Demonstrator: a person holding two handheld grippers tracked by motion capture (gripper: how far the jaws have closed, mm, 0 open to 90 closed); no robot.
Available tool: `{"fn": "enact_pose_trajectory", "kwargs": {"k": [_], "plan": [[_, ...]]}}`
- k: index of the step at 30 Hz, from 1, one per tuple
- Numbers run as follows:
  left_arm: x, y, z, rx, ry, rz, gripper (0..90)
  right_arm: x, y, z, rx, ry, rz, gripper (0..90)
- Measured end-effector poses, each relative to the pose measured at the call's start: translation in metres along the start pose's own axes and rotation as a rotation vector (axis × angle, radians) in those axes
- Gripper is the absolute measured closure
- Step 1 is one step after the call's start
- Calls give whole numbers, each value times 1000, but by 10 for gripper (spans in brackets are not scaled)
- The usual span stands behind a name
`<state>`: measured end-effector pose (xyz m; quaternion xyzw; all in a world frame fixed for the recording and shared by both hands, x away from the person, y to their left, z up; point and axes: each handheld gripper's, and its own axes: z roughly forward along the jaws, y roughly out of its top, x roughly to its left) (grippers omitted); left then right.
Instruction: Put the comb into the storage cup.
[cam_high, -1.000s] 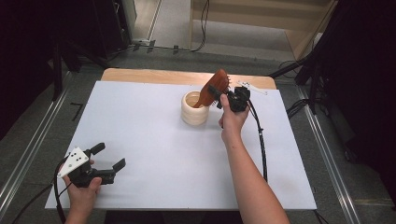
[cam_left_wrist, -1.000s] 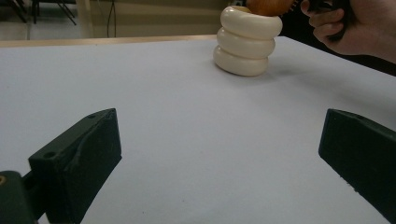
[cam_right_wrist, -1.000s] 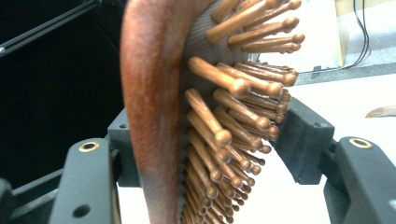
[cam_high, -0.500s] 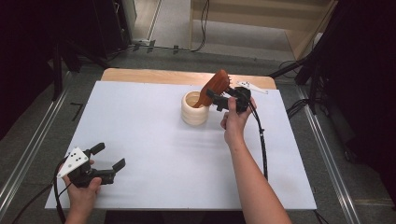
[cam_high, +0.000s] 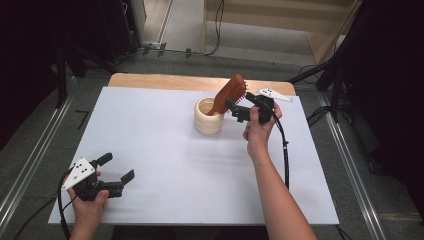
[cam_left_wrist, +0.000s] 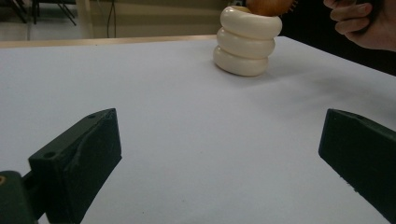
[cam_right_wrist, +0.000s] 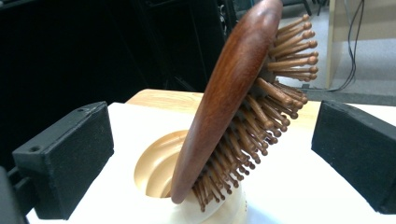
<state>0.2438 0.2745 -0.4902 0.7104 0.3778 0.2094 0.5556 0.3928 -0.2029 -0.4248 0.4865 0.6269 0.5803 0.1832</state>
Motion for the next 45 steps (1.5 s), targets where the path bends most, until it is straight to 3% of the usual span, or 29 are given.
{"fn": "enact_pose_trajectory", "kwargs": {"k": [18,45], "plan": [[0,0,1,5,3,5,0,-5,-9,-31,-21,-36,-41,0],[-1,0,1,8,9,10,0,-22,-55,-84,-3,-63,-97,0]]}}
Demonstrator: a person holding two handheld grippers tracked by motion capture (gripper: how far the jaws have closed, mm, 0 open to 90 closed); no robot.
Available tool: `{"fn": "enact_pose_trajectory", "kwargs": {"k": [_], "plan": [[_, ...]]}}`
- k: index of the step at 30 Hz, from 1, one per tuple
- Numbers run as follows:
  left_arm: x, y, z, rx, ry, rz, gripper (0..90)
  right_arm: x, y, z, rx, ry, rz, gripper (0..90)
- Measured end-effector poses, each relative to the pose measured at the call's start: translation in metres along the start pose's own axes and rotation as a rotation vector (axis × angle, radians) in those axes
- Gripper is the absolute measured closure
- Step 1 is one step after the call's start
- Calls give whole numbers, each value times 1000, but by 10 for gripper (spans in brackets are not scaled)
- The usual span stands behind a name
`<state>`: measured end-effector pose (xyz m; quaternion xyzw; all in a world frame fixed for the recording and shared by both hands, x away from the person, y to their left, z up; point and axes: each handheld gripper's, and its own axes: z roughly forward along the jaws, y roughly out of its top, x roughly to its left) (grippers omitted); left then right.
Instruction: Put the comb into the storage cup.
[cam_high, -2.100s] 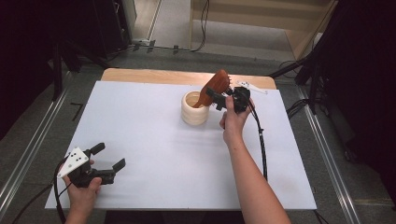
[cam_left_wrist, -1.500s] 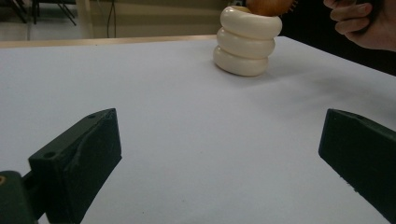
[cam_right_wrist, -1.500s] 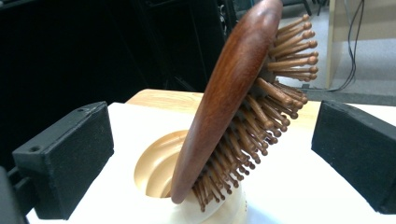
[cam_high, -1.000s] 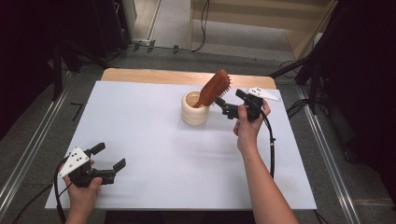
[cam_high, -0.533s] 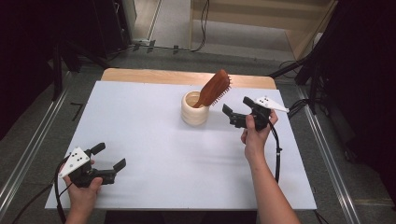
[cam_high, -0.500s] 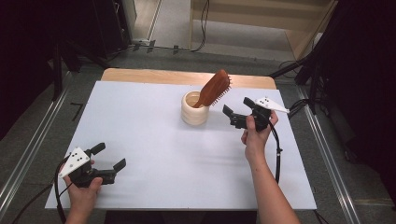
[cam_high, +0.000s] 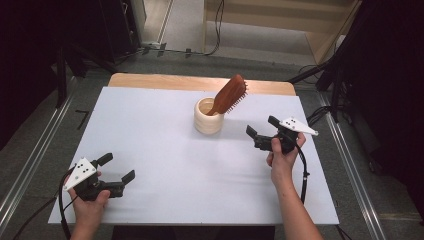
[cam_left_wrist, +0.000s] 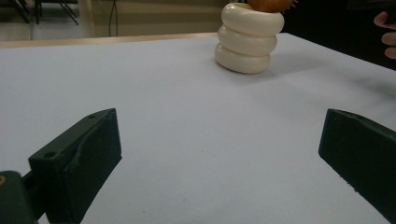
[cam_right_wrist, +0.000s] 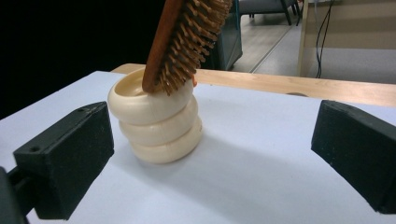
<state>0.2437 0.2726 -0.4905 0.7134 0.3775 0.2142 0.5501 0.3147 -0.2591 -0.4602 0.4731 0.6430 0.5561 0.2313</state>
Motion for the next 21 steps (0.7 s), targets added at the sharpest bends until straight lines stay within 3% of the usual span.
{"fn": "enact_pose_trajectory", "kwargs": {"k": [21], "plan": [[0,0,0,1,2,1,0,-14,-35,-52,14,-34,-39,0]]}}
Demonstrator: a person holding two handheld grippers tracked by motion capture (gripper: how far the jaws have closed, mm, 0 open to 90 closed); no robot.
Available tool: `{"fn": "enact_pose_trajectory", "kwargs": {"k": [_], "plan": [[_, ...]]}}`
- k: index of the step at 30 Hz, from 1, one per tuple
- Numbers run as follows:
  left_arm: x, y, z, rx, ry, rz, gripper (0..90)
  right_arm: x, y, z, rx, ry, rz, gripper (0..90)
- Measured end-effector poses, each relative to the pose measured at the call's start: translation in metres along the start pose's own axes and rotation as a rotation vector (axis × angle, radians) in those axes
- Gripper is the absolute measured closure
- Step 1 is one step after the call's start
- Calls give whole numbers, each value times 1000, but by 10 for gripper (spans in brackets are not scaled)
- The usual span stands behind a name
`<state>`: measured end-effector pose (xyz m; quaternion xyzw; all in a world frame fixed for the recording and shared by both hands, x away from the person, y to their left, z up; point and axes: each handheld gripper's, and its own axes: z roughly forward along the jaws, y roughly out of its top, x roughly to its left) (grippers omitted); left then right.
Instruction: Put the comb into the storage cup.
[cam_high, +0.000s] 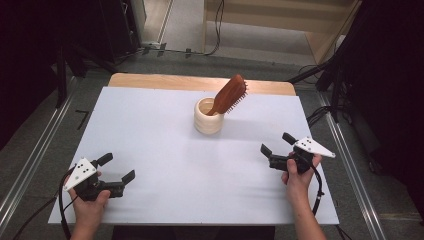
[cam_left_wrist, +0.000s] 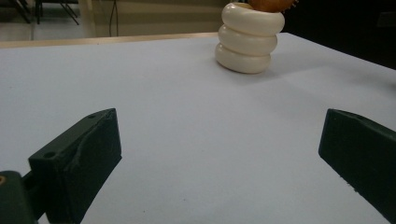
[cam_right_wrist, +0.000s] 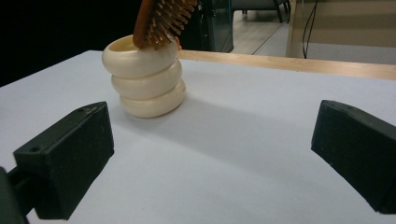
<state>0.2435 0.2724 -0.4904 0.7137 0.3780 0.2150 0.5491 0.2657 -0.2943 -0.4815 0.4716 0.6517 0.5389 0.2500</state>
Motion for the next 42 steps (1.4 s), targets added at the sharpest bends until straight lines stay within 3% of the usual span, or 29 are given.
{"fn": "enact_pose_trajectory", "kwargs": {"k": [11,42], "plan": [[0,0,0,0,0,1,0,-1,-13,-19,10,-14,-24,0],[0,0,-1,-1,5,3,0,-22,-44,-72,17,-70,-11,0]]}}
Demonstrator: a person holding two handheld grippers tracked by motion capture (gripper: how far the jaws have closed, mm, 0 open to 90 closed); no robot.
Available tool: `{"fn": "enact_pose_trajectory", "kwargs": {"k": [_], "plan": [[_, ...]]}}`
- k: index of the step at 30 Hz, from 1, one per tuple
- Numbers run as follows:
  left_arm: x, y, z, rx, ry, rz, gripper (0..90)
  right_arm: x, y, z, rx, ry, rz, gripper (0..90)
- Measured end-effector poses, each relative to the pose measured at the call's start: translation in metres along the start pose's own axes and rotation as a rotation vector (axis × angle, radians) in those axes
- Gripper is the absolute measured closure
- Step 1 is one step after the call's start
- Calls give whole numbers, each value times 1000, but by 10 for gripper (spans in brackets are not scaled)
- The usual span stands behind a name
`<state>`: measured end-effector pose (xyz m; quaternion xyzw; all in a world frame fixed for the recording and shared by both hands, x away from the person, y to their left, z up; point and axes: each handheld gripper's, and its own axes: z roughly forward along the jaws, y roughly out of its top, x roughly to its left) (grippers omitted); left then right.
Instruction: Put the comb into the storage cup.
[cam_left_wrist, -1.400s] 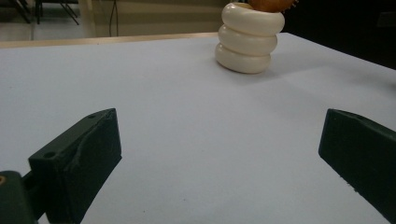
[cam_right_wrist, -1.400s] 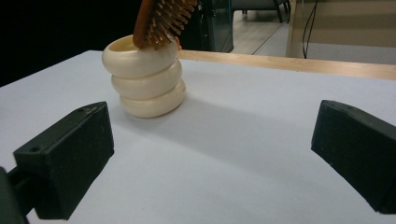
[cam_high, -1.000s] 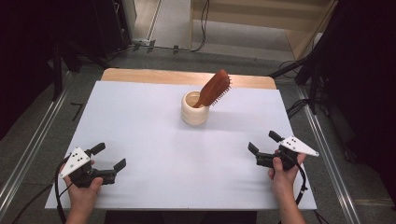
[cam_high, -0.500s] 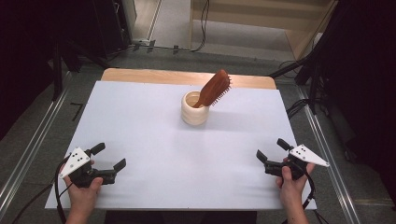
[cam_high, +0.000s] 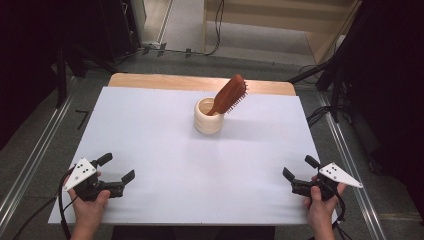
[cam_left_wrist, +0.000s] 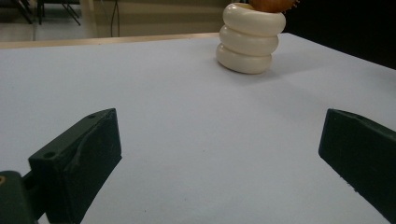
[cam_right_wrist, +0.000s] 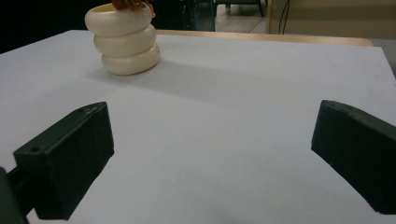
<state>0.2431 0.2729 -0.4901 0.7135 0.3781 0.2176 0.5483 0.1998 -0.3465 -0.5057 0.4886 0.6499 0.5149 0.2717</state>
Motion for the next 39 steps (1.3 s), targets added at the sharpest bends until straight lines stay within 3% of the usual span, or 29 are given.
{"fn": "enact_pose_trajectory", "kwargs": {"k": [17,19,23,26,34,39], "plan": [[0,0,0,0,1,0,0,-12,-10,-23,5,-24,-12,0],[0,0,0,0,2,1,0,-15,-11,-25,-2,-11,11,0],[0,0,0,0,3,1,0,-17,-12,-29,6,-25,-7,0],[0,0,0,0,3,2,0,-17,-15,-29,8,-25,-24,0],[0,0,1,6,1,7,0,-20,-19,-26,-4,-14,19,0],[-1,-1,2,4,3,9,0,-19,-19,-24,0,-12,16,0]]}}
